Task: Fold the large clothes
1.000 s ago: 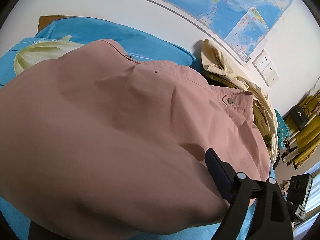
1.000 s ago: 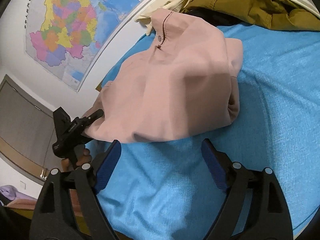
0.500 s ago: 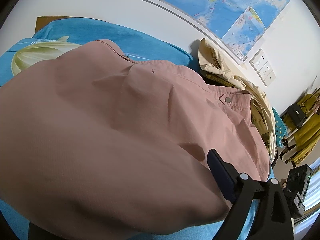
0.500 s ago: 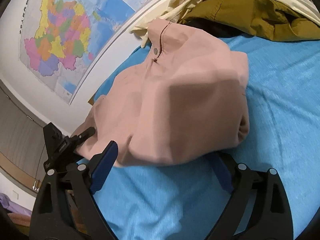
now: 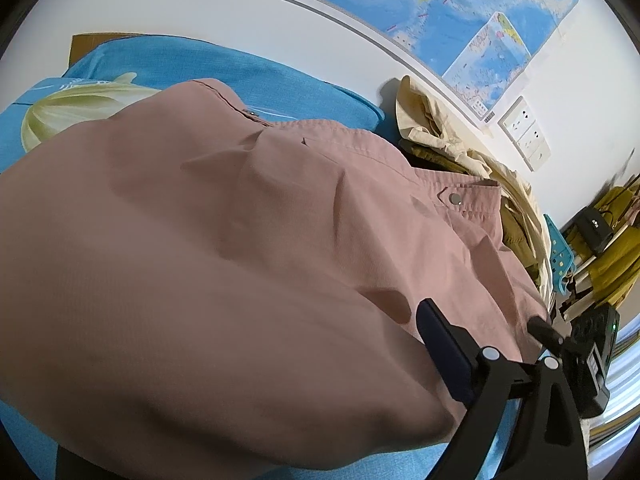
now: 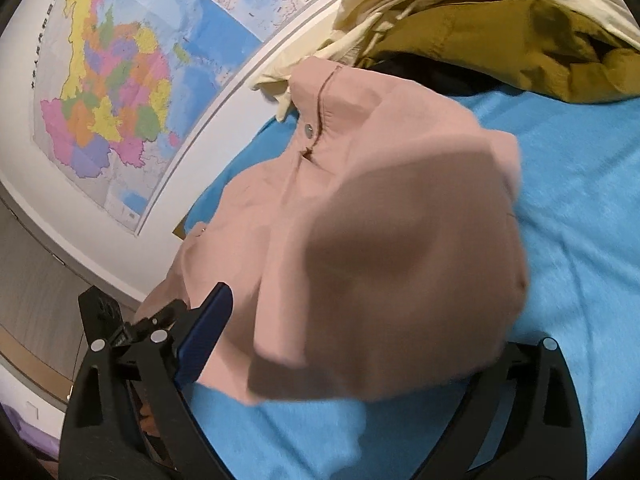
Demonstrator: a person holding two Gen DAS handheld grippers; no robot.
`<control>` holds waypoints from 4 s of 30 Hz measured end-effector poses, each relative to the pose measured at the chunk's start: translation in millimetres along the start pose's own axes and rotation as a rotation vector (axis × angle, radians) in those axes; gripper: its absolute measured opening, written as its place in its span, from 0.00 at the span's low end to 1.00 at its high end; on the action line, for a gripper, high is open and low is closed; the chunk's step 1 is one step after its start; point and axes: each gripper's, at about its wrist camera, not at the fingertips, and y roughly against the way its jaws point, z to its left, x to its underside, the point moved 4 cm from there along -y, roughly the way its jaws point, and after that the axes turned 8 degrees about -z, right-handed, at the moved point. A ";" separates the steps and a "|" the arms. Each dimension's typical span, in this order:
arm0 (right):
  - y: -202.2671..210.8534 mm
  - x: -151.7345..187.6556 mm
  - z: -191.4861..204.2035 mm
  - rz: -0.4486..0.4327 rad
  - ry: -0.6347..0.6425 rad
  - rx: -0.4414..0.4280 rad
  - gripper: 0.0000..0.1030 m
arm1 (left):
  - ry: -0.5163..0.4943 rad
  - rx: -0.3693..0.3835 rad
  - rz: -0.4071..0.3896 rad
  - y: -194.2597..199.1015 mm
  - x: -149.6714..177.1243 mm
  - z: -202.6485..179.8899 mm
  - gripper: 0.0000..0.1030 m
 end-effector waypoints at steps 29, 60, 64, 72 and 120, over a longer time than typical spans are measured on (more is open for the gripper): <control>-41.7 -20.8 -5.1 0.115 -0.005 -0.062 0.49 | -0.085 -0.156 0.050 -11.2 -7.6 -4.2 0.73; -59.2 -28.6 -2.5 0.170 0.016 -0.102 0.30 | -0.047 -0.188 0.045 -14.1 -14.0 6.2 0.30; -55.8 -29.3 2.2 0.172 0.046 -0.112 0.26 | -0.025 -0.140 0.047 -7.9 -17.1 6.9 0.27; -65.0 -32.3 -6.1 0.213 -0.059 -0.181 0.35 | 0.021 -0.113 0.068 -15.3 -18.7 14.4 0.34; -89.0 -101.6 226.5 0.112 0.325 -0.429 0.18 | -0.063 -0.229 -0.267 141.9 -181.7 41.2 0.11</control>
